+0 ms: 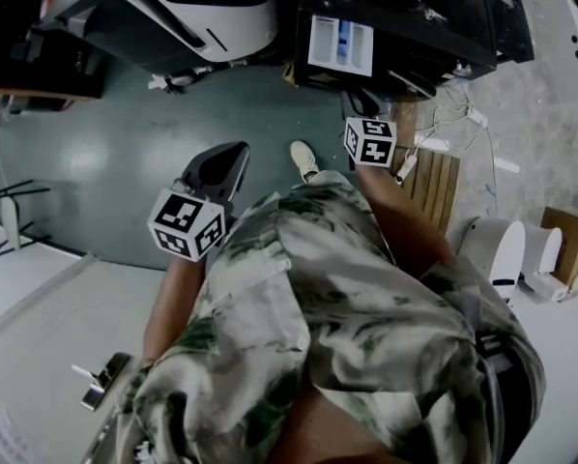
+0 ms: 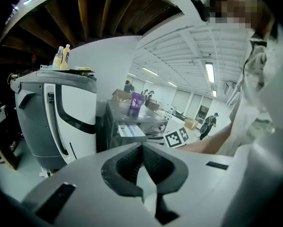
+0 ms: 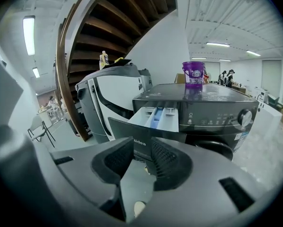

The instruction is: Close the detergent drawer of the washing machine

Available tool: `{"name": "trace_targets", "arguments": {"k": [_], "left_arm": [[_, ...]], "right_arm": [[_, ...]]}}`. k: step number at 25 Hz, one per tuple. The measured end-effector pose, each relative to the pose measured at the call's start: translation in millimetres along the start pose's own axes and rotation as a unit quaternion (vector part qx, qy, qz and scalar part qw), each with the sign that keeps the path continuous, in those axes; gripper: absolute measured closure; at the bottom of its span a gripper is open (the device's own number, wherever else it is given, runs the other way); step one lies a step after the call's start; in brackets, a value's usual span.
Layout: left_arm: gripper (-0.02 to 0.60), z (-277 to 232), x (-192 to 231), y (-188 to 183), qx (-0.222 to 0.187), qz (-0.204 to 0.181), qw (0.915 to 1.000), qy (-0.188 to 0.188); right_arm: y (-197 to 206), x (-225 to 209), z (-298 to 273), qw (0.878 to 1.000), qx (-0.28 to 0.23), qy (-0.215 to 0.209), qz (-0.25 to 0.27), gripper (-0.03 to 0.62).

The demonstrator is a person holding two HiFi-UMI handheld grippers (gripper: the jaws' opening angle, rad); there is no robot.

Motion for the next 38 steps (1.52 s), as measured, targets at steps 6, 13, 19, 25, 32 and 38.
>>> {"name": "trace_targets", "arguments": {"k": [6,13,19,25,32,38], "left_arm": [[0.558,-14,9,-11,0.005,0.003,1.0,0.001],[0.558,-24,18,-19,0.007,0.01,0.9999,0.003],[0.558,-31,22,-23,0.01,0.008,0.9999,0.009],[0.558,-35,21,-27,0.015,0.0,0.9999,0.007],[0.558,-42,21,-31,0.016,0.002,0.9998,0.006],[0.558,-48,24,-37,0.016,0.006,0.9998,0.004]], "right_arm": [[-1,-10,-21,1.0,0.013,0.0,-0.015,0.463],[-2,-14,-34,0.999,0.028,-0.004,-0.026,0.468],[-4,-14,-39,0.999,0.032,-0.004,-0.034,0.473],[-9,-21,-46,0.999,0.031,-0.007,-0.033,0.479],[-11,-25,-48,0.999,0.031,-0.018,-0.029,0.482],[-13,-29,-53,0.999,0.031,-0.02,-0.026,0.487]]}}
Point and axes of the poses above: the fingertips, and each gripper's own axes: z backward along the fingers, x to its left, y out of its underside, the point moved 8 cm from there along z, backward along the fingers, and after that the axes turned 11 degrees about z, right-handed, at the moved point
